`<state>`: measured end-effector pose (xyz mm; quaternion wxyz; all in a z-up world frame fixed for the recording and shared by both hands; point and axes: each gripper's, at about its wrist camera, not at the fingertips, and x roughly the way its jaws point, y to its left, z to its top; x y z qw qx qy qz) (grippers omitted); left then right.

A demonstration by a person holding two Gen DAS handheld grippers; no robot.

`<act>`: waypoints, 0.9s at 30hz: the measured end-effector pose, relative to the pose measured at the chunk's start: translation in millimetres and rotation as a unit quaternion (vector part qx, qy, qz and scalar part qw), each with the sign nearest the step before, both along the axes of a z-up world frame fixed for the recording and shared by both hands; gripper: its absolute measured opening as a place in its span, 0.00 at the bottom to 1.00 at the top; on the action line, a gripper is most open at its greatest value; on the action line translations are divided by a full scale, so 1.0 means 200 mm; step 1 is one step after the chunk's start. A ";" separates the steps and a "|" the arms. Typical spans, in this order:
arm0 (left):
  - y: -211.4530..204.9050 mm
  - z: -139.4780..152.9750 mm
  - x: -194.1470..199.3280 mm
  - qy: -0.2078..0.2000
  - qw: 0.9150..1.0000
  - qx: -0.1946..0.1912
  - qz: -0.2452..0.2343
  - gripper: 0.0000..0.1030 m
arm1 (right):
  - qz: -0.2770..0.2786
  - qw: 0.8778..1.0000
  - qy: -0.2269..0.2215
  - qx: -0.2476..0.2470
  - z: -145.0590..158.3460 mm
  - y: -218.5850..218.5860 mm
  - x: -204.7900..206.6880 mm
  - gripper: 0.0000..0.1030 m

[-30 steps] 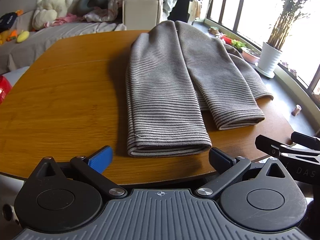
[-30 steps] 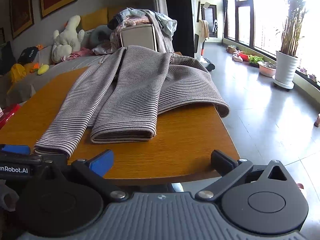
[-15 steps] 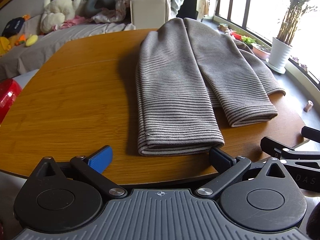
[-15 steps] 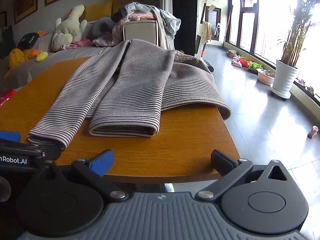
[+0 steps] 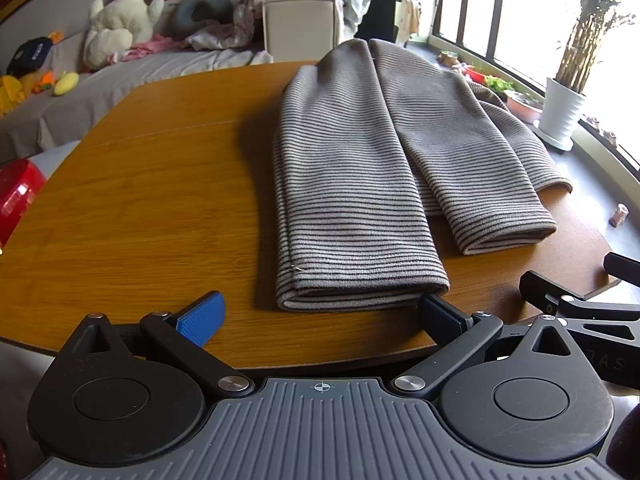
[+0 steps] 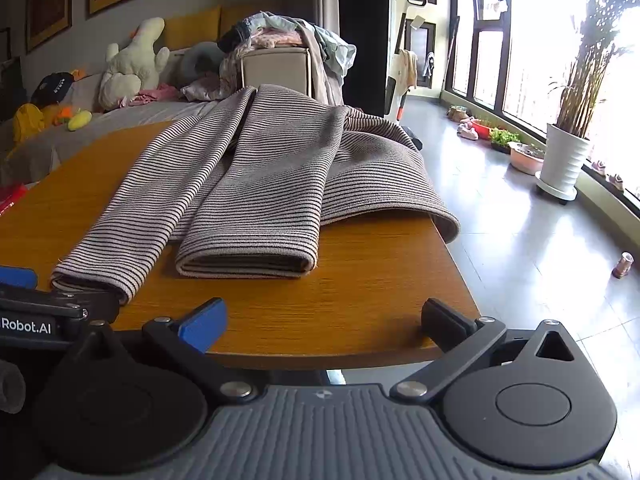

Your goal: Fold clothes

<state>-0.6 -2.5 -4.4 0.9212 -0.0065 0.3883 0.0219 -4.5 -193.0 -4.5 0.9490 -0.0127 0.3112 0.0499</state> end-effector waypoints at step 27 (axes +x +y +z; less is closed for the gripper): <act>0.00 0.00 -0.01 -0.002 1.000 0.000 0.000 1.00 | -0.014 1.000 -0.010 -0.004 0.00 0.03 -0.01 1.00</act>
